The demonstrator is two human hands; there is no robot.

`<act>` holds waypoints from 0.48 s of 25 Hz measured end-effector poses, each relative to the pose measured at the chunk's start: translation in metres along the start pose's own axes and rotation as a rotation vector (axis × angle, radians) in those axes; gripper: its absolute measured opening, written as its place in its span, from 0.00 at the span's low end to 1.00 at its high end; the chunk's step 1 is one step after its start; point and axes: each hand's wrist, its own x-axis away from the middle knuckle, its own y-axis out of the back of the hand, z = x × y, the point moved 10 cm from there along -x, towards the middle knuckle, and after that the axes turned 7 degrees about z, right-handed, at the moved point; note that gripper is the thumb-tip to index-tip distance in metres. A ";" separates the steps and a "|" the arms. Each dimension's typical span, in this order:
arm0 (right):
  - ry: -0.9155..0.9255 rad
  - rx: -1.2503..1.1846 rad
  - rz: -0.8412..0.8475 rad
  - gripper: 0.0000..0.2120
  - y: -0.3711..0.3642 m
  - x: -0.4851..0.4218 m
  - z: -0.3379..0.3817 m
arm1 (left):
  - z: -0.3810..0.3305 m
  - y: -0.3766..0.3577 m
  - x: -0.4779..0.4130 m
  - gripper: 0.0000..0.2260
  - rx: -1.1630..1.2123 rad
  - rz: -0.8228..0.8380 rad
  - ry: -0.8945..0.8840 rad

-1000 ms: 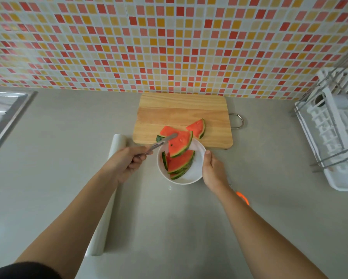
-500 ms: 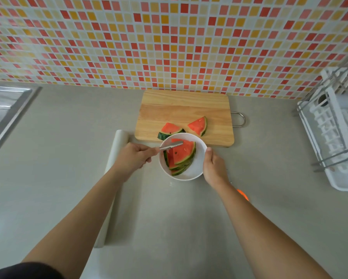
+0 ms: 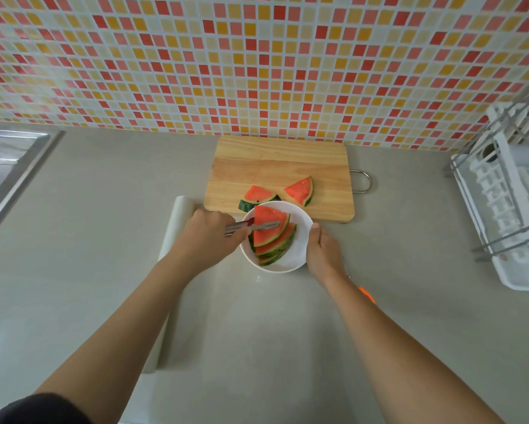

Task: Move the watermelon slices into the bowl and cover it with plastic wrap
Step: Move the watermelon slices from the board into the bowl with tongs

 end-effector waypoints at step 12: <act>0.012 -0.018 0.010 0.18 0.000 0.000 0.000 | -0.003 0.032 0.017 0.17 -0.103 -0.236 -0.044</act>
